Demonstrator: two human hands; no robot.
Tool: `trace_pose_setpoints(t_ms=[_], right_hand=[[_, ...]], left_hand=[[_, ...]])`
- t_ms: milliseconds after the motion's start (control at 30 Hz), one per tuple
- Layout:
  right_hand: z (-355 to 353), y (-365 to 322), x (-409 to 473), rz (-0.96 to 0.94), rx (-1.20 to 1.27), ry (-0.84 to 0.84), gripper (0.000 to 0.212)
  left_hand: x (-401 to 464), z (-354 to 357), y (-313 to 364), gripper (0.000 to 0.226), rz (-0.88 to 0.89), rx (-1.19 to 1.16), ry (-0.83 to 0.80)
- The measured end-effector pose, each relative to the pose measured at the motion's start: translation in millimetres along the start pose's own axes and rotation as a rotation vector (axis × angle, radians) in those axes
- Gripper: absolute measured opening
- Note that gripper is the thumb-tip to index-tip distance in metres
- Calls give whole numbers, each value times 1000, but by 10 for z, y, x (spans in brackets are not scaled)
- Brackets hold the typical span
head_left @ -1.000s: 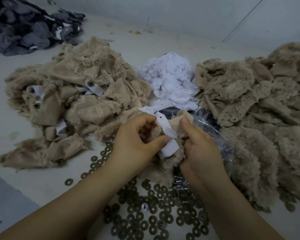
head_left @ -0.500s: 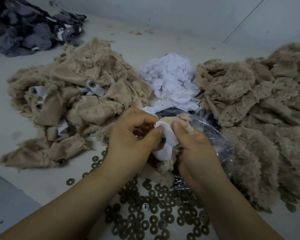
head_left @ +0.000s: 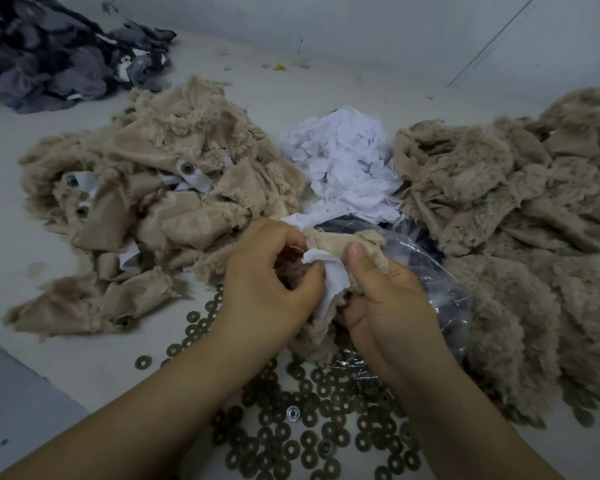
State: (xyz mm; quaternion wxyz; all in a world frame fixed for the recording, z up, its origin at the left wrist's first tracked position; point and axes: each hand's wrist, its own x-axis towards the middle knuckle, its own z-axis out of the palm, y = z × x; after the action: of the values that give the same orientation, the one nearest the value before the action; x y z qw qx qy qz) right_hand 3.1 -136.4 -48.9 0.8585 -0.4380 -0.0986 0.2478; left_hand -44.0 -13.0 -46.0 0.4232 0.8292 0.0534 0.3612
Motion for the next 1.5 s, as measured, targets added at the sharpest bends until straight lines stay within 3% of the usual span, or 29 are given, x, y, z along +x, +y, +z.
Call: trace_pose_setpoints(t_ms=[100, 200, 400, 533, 633, 700, 867, 1033, 1267, 1500], right_hand=[[9, 1, -4, 12, 7, 13, 31], [5, -2, -10, 19, -22, 30, 31], [-27, -16, -7, -2, -110, 81, 35], [-37, -9, -7, -8, -127, 102, 36], [-42, -4, -5, 7, -113, 117, 27], [-45, 2, -3, 26, -103, 128, 24], [-37, 4, -2, 33, -126, 102, 26], [-20, -6, 4, 71, -105, 102, 29], [59, -44, -31, 181, 84, 64, 36], [50, -6, -42, 141, -37, 75, 36]], left_hand=[[3, -16, 16, 13, -47, -44, -3], [23, -48, 36, 27, 40, -51, -29], [21, -81, 80, 5, 50, -134, -68], [10, -121, 101, 17, 77, -166, -103], [-12, -137, 131, 7, -7, -228, -137], [-26, -126, 148, 12, -90, -245, -145], [-23, -111, 143, 15, -132, -206, -158], [-26, -150, 140, 11, 11, -77, -222], [-52, -121, 96, 16, -70, -75, -195], [-26, -73, 113, 11, -191, -101, -118]])
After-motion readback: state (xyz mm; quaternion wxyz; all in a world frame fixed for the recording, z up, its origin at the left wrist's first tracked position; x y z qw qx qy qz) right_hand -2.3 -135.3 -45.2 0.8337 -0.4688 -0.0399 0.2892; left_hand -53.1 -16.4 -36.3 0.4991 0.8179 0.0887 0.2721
